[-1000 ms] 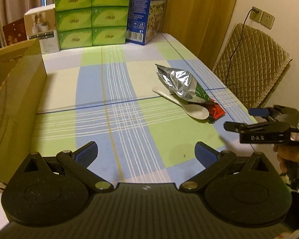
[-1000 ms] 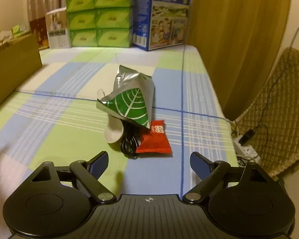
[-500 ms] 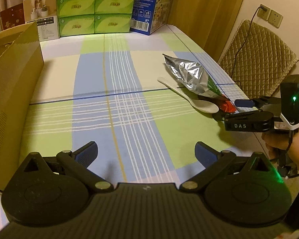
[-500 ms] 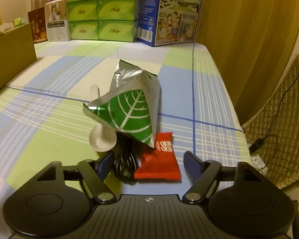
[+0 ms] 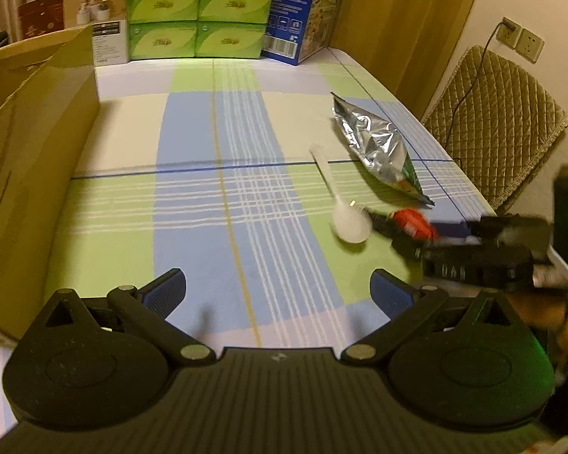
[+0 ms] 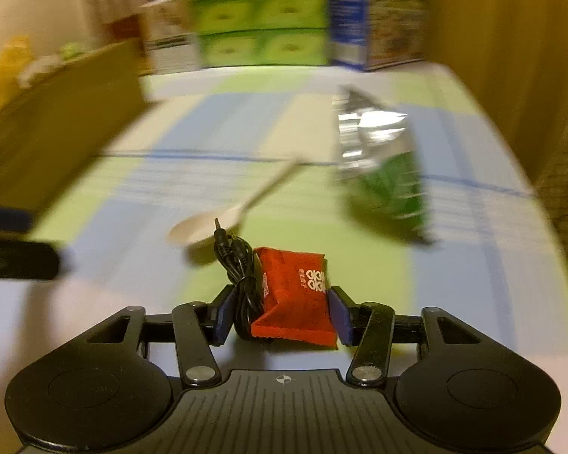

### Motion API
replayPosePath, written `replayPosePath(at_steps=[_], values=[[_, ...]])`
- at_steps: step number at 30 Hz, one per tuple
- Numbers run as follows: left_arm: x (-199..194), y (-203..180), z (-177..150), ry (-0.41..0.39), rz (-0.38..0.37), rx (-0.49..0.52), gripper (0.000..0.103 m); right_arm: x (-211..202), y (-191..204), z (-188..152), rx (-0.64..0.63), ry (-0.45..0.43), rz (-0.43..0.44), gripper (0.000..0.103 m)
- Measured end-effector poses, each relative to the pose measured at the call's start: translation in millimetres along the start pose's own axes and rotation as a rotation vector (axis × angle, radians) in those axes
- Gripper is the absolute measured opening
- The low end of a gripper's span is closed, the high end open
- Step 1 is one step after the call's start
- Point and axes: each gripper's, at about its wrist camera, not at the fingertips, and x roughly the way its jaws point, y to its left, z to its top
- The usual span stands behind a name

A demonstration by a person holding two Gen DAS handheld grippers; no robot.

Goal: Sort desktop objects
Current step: 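Grasp the black cable with left tool while right tool grasps the red candy packet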

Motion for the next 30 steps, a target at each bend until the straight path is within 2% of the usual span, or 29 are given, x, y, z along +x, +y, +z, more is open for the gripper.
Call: replayPosePath(at_steps=[1, 3, 8, 15, 16, 17, 18, 23, 26, 29, 30], values=[[-2, 2, -2, 0.0, 0.002, -0.007, 0.102, -5, 9, -4, -0.002, -0.004, 0.032, 0.055], [-8, 6, -6, 0.002, 0.01, -0.018, 0.102, -14, 18, -8, -0.004, -0.029, 0.042, 0.059], [-21, 15, -17, 0.002, 0.022, -0.028, 0.102, -26, 11, -9, 0.041, -0.067, -0.006, 0.06], [-21, 12, -27, 0.005, -0.014, -0.056, 0.101, -10, -12, -7, 0.028, -0.021, 0.003, 0.058], [-20, 10, -27, 0.003, -0.023, -0.052, 0.101, -10, -12, -8, 0.009, -0.025, 0.008, 0.056], [-19, 6, -27, 0.002, -0.032, -0.048, 0.101, -11, -12, -9, -0.019, -0.026, 0.009, 0.042], [-16, 3, -26, 0.002, -0.041, -0.044, 0.101, -12, -12, -10, -0.036, -0.028, -0.002, 0.033], [-4, -15, -21, 0.005, -0.08, -0.021, 0.1, -27, -33, -22, 0.011, -0.053, -0.101, 0.03], [9, -30, -16, 0.008, -0.101, -0.002, 0.092, -38, -45, -31, 0.055, -0.062, -0.129, 0.03], [24, -47, -12, 0.009, -0.109, 0.024, 0.08, -47, -49, -38, 0.075, -0.071, -0.146, 0.03], [30, -53, -12, 0.013, -0.109, 0.036, 0.073, -49, -50, -39, 0.077, -0.074, -0.148, 0.03]])
